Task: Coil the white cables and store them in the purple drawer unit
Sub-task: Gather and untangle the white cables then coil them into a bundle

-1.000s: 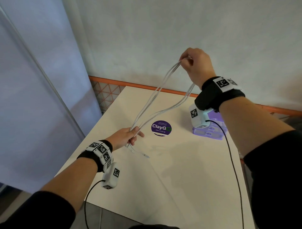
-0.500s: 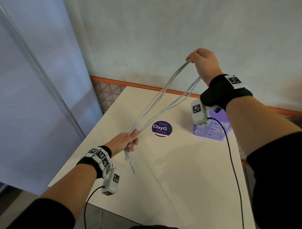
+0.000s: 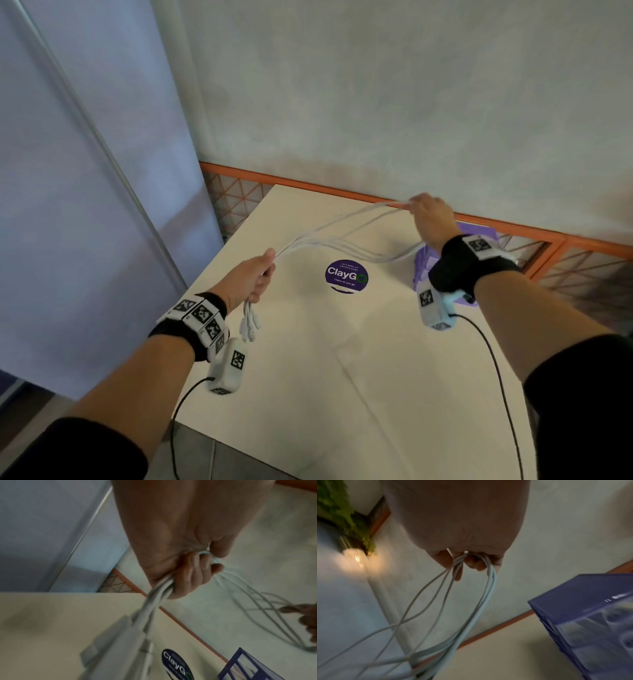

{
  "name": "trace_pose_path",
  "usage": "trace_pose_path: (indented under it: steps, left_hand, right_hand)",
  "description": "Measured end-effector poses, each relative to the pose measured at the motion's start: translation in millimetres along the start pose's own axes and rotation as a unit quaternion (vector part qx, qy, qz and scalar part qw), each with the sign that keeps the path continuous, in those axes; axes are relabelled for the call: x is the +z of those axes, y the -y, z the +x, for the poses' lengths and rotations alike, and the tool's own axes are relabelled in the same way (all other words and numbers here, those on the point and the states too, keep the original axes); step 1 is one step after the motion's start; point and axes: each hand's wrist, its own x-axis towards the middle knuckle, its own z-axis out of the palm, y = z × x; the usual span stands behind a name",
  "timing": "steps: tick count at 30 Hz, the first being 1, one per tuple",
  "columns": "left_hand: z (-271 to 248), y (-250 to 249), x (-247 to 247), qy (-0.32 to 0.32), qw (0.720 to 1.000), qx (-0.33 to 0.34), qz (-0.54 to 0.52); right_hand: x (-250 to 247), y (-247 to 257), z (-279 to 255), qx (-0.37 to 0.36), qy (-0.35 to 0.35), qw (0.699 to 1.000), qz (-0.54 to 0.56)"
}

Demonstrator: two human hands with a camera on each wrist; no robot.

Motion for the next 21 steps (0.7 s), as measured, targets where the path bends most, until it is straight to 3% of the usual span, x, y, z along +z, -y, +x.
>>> trace_pose_path:
  steps: [3, 6, 8, 11, 14, 16, 19, 21]
  left_hand:
    - [-1, -15, -2, -0.034, 0.993, 0.064, 0.093]
    - [0, -33, 4, -0.045, 0.981, 0.087, 0.165]
    - [0, -45, 12, -0.035, 0.973, 0.093, 0.209]
    - [-1, -58, 29, -0.004, 0.959, 0.115, 0.258]
    - [-2, -68, 41, 0.029, 0.965, 0.129, 0.225]
    - [-3, -75, 39, 0.042, 0.974, 0.135, 0.176]
    - [-2, -82, 24, 0.035, 0.986, 0.142, 0.076]
    - [0, -83, 19, 0.024, 0.987, 0.147, 0.052]
  right_hand:
    - [25, 10, -21, 0.057, 0.165, 0.976, -0.127]
    - [38, 27, -37, 0.114, 0.249, 0.953, -0.132]
    - [43, 39, -42, 0.119, 0.228, 0.966, -0.012]
    - [39, 77, -49, -0.015, 0.174, 0.962, 0.211]
    - [43, 101, -47, -0.096, 0.190, 0.948, 0.238]
    - [48, 102, -48, -0.044, 0.178, 0.941, 0.284]
    - [54, 84, -53, 0.078, 0.137, 0.899, 0.408]
    - [54, 75, -56, 0.117, 0.136, 0.891, 0.418]
